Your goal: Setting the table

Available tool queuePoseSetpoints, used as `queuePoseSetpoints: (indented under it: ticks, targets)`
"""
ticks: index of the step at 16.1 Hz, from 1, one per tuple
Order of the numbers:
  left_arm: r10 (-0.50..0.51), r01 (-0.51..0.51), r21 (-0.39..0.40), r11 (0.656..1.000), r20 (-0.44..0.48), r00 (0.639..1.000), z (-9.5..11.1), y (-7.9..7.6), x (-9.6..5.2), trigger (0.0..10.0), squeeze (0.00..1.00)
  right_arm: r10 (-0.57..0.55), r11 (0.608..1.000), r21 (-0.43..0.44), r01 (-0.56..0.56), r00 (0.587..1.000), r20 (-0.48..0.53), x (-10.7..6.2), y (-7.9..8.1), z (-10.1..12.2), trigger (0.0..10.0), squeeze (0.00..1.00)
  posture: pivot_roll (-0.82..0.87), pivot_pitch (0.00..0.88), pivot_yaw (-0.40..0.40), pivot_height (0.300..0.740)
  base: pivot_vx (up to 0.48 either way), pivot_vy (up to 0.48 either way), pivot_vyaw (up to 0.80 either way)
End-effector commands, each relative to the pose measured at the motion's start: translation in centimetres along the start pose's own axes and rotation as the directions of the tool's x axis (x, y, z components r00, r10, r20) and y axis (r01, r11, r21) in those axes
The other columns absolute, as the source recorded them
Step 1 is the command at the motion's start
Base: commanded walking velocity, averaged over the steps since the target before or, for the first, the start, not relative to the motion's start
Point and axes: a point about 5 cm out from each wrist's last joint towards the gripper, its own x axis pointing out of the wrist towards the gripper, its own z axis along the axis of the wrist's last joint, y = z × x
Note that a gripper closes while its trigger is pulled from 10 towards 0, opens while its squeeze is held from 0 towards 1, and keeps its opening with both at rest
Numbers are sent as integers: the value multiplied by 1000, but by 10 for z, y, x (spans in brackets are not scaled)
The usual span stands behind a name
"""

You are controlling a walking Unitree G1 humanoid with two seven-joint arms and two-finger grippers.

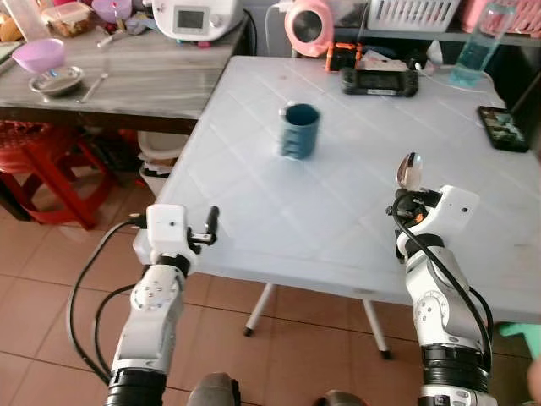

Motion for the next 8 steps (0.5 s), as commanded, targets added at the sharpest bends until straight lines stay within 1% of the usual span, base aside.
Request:
queuePoseSetpoints:
  ticks: [1, 3, 5, 8]
  targets:
    - [25, -25, 5, 1000, -2, 1000, -1, 10, -1, 10000, 0, 43, 999, -14, -43, 999, 11, 2, 13, 1, 10000, 0, -28, 0, 38, 740, 0, 480, 0]
    - [26, -26, 0, 1000, 1, 1000, -1, 9, 1, 10000, 0, 44, 998, -35, -43, 999, 18, 2, 10, 1, 10000, 0, -26, 0, 40, 740, 0, 480, 0]
    - [26, -26, -1, 1000, 2, 1000, -2, 9, 3, 10000, 0, 43, 998, -37, -42, 999, 17, 2, 9, 0, 10000, 0, -26, 0, 41, 740, 0, 480, 0]
    - [27, -27, 4, 1000, 27, 999, 5, 9, 9, 10000, 0, 48, 998, -37, -47, 998, 32, 7, 13, 4, 10000, 0, -29, 0, 38, 740, 0, 480, 0]
